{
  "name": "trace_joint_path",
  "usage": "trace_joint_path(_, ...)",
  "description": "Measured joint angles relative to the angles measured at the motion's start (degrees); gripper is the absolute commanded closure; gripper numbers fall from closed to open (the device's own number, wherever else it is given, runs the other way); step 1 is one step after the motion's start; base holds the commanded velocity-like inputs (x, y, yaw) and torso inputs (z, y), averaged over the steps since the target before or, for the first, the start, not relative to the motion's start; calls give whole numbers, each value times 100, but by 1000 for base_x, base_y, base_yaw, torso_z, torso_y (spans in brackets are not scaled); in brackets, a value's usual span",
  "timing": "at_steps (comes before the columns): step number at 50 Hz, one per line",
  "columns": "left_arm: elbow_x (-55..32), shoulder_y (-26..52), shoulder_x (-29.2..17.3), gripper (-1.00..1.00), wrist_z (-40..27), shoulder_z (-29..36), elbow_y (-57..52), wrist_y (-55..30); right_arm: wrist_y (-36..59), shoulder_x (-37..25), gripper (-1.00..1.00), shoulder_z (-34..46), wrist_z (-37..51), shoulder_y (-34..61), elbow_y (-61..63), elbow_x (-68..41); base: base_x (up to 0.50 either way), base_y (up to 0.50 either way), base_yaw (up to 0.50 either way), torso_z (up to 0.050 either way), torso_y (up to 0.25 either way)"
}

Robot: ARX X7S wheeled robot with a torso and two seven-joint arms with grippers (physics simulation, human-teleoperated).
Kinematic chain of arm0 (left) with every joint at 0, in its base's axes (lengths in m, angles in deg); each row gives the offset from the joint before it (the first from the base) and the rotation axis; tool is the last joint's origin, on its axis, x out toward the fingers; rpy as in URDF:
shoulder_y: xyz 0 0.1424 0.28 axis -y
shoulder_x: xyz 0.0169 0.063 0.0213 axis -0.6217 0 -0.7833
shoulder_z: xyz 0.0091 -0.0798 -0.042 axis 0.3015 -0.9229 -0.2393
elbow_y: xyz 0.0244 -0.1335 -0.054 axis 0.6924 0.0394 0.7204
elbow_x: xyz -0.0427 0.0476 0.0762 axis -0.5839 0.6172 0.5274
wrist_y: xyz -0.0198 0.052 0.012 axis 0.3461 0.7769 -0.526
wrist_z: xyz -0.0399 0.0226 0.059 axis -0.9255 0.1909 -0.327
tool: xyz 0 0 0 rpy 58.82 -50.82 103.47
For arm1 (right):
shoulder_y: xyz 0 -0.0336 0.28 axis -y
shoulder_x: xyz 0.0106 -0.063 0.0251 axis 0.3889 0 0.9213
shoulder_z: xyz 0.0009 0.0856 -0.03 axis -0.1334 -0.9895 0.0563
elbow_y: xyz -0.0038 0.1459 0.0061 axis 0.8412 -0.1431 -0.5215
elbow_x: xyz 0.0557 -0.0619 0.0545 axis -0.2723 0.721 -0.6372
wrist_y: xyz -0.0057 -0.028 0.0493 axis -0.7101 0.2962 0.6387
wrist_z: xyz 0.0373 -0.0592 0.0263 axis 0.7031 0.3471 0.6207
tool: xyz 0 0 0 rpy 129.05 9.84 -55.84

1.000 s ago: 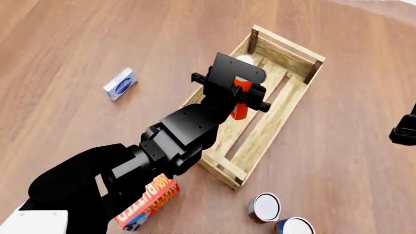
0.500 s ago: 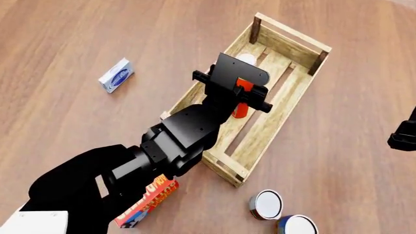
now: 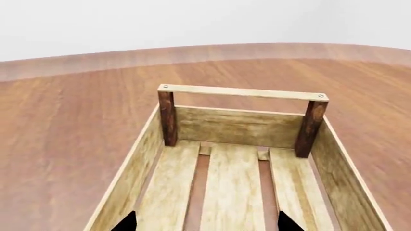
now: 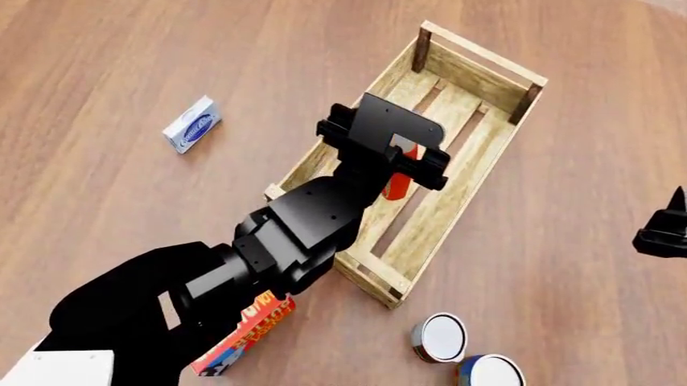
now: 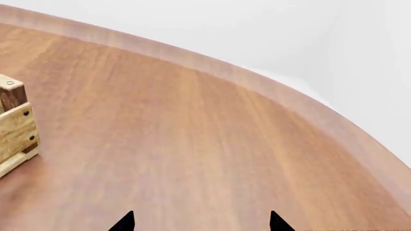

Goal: Pick up the ketchup, and put it in the wooden tray.

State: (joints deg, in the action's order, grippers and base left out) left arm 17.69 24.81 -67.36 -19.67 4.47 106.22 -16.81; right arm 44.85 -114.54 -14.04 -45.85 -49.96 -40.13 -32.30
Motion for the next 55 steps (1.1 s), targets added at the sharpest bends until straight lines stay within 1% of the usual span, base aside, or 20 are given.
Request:
trace_joint_path(20, -15, 65, -1, -100, -8, 9, -34, -2, -215, 118, -100, -31, 2, -190, 77, 10, 0, 0, 0, 0, 0)
trace_joint_path(39, 38, 108, 0, -100, 42, 9, -57, -41, 28, 206, -100, -242, 134, -630, 860, -152, 0, 0, 0, -23, 234)
trace_joint_path(55, 19, 167, 0, -100, 209, -2, 103, 26, 210, 337, -100, -210, 318, -829, 1445, -191, 0, 0, 0, -26, 247)
